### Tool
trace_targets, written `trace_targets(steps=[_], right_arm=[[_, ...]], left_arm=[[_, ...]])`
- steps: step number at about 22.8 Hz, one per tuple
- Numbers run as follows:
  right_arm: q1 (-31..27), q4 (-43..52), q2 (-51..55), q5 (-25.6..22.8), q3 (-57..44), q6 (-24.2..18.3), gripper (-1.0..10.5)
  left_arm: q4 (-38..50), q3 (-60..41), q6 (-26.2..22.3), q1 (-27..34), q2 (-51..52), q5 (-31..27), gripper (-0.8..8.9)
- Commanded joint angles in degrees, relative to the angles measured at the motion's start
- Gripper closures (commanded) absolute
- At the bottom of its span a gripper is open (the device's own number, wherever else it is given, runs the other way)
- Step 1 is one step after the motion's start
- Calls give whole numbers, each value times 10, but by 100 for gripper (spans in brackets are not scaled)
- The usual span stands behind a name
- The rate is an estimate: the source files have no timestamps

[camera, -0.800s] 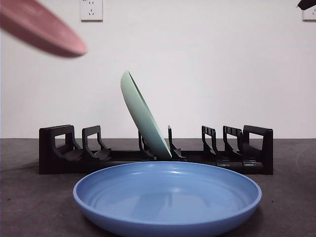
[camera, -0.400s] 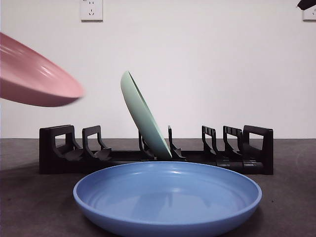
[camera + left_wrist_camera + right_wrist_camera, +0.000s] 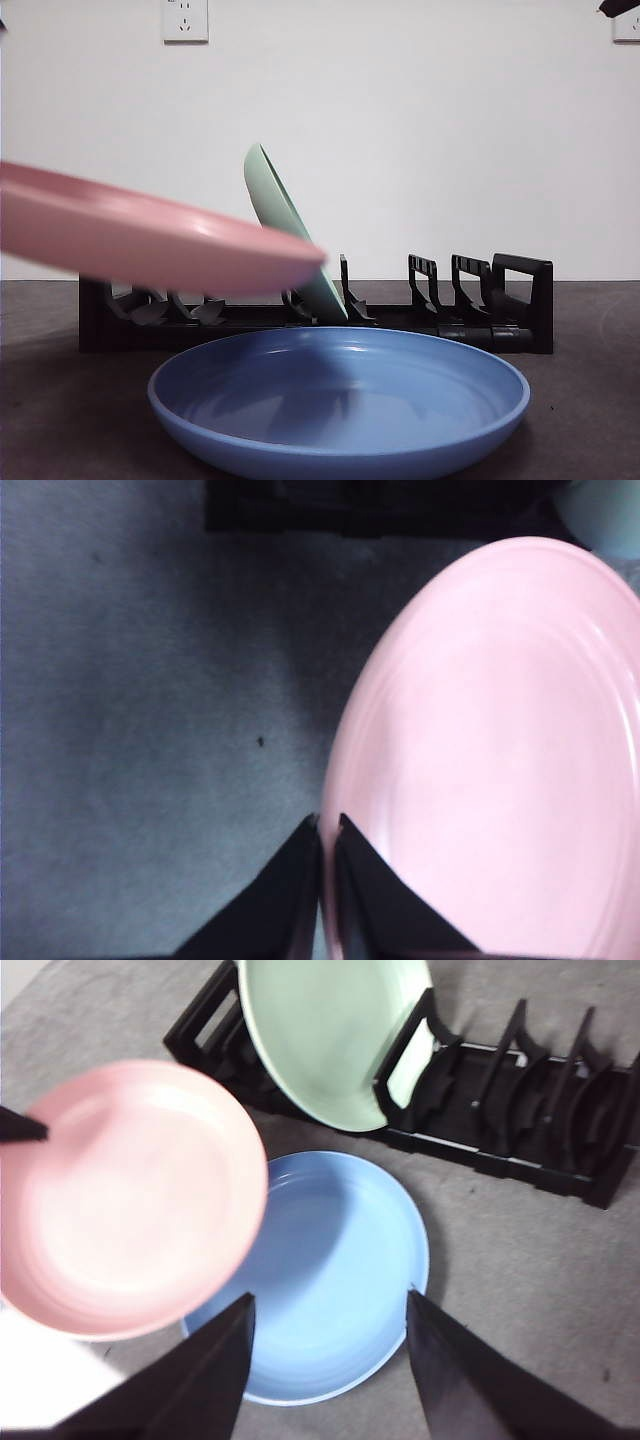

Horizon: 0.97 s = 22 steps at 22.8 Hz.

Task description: Place the plate

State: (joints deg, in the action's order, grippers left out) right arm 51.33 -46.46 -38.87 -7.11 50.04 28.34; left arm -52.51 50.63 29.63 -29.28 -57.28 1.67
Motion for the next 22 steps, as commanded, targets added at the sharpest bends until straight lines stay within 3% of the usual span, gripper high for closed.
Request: trace_targets(steps=[1,22], right_arm=[[5,6,-3,-5,11,-5,709],[5,8,-3,-7,11,-7,709]], left_arm=[[33,3,16,-15,-28,3,807],[224,3,60,-127,-259,11,807]])
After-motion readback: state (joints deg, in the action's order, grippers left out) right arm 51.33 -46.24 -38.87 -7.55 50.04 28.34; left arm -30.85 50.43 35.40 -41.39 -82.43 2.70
